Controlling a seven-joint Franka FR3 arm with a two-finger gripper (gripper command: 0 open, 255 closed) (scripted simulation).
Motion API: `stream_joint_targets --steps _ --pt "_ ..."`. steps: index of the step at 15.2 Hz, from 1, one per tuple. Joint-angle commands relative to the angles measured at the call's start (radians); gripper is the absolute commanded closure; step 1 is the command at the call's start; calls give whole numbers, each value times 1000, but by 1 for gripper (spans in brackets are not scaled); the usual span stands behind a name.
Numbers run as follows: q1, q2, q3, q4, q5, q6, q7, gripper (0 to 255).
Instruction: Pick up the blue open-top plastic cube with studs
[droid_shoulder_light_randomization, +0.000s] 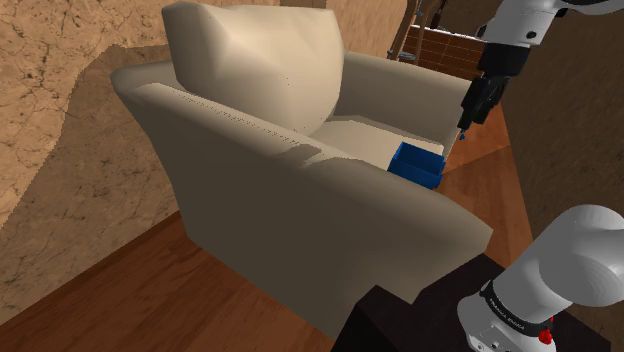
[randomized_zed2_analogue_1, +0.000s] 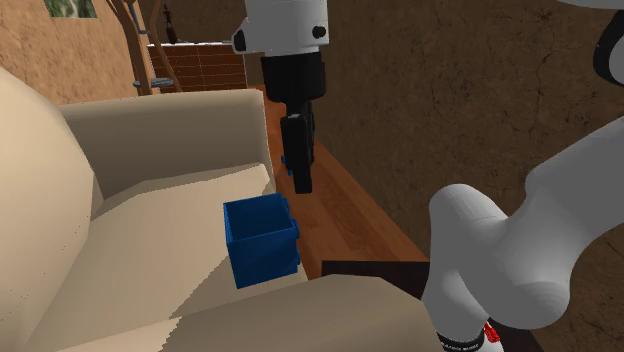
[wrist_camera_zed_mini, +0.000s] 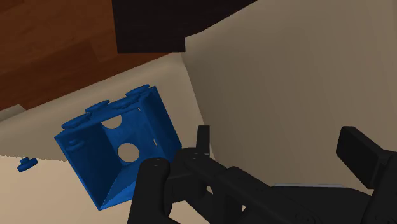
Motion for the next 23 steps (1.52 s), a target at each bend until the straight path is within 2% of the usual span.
stream_joint_targets --steps 1,11,20,23 --pt "0 0 0 0 0 0 0 0" --pt "11 143 -125 -167 -113 323 -250 0" --pt "29 407 -234 -191 -162 631 -466 0" --pt "30 448 -245 -203 -160 686 -485 0"
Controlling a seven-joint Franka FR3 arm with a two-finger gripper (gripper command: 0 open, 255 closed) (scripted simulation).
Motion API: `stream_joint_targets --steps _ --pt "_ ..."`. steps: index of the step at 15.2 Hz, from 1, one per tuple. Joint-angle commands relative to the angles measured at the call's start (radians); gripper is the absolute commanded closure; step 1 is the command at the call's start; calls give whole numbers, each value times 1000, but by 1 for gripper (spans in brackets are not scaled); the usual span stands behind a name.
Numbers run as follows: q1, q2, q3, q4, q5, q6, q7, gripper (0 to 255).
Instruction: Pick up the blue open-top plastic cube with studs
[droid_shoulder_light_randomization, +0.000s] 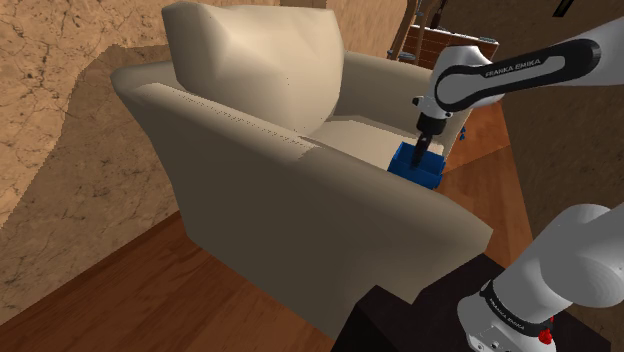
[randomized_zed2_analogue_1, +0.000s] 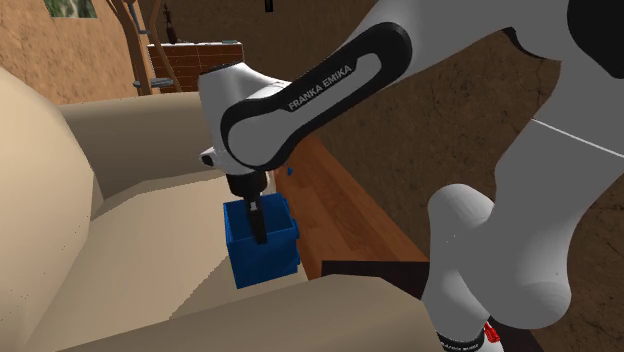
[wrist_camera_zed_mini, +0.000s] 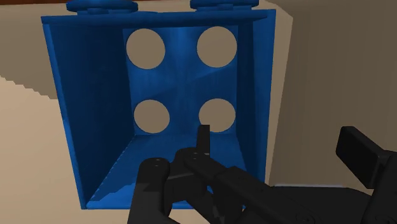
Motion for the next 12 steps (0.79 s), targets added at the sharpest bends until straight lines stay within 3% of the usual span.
stream_joint_targets --steps 1,7,8,12 --pt "2 20 -3 -15 1 36 -4 0" --pt "3 57 -11 -48 5 105 -8 0" --pt "2 57 -12 -48 4 106 -9 255" --pt "2 57 -12 -48 4 106 -10 255"
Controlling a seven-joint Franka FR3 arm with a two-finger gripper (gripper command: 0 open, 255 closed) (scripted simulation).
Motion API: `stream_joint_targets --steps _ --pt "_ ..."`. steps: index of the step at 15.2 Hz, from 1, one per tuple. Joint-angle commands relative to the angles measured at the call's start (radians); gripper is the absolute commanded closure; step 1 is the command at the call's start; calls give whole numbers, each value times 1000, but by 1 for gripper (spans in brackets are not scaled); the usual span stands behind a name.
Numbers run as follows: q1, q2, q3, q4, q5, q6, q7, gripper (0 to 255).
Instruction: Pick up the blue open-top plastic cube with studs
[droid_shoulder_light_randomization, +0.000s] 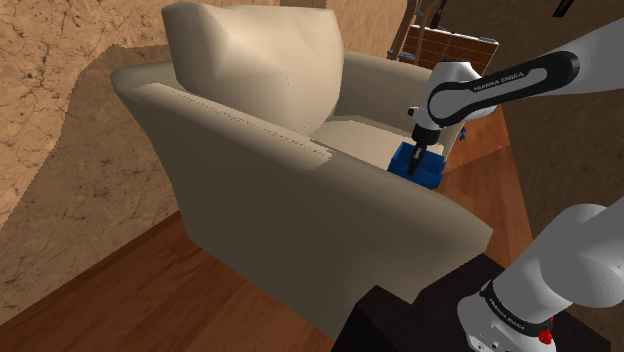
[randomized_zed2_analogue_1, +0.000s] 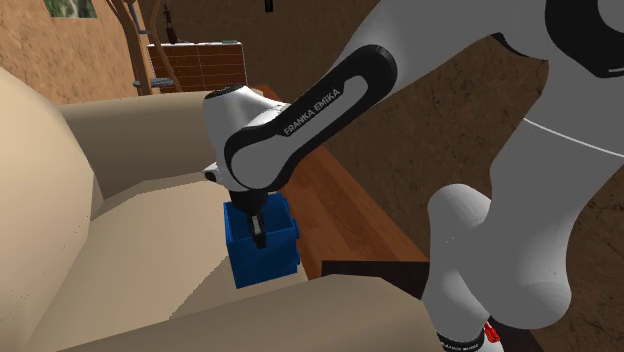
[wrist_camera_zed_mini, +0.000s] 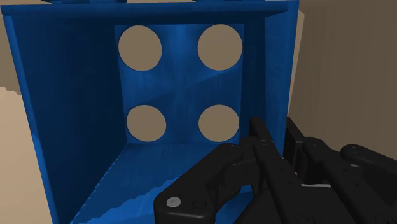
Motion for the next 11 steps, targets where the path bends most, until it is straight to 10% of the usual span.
stream_joint_targets --steps 1,11 --pt "0 0 0 -1 0 0 0 255" --pt "-1 -47 10 44 -3 -92 6 255"
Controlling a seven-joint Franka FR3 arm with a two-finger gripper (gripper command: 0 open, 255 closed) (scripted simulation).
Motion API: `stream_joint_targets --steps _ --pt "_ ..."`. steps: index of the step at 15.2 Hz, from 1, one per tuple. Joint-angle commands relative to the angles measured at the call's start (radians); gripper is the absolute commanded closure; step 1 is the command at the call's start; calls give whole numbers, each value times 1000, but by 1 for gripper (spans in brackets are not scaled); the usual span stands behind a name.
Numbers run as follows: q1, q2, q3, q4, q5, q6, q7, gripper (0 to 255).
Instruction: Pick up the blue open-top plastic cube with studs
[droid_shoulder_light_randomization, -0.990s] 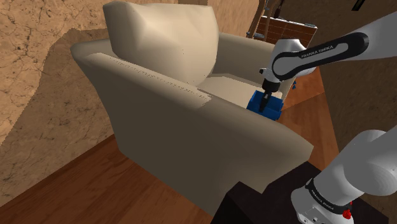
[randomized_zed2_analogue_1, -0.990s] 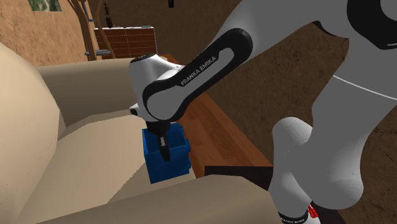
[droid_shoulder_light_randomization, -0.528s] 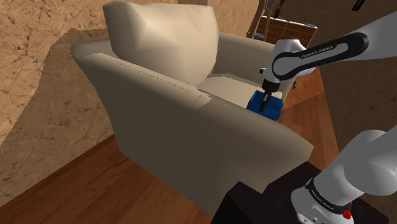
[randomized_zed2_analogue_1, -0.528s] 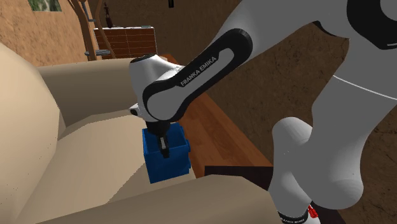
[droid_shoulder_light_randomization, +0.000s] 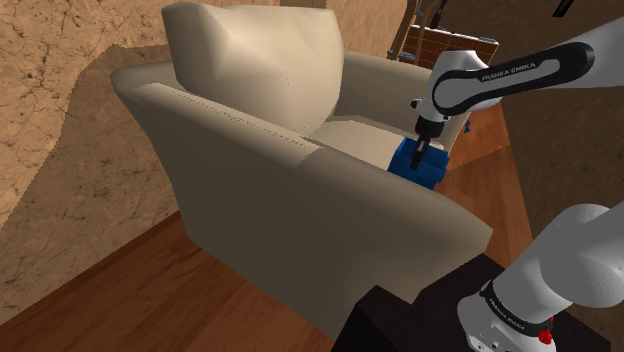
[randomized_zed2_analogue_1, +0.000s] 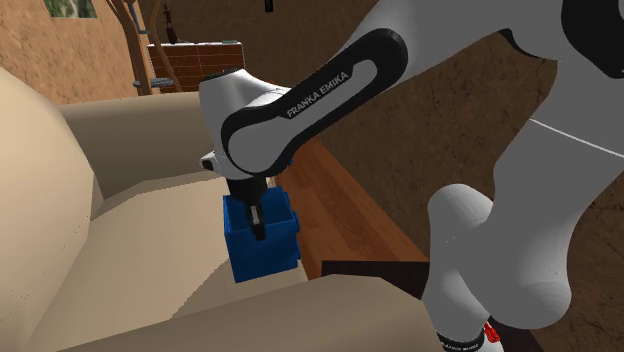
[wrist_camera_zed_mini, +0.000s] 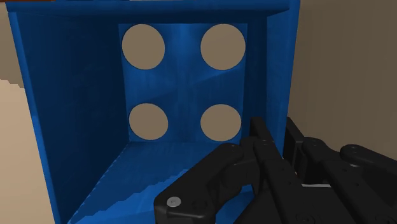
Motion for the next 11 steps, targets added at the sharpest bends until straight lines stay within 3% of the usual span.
stream_joint_targets --steps 1,11 --pt "0 -13 3 16 -1 -28 0 255" --pt "0 -60 15 89 -1 -147 2 255"
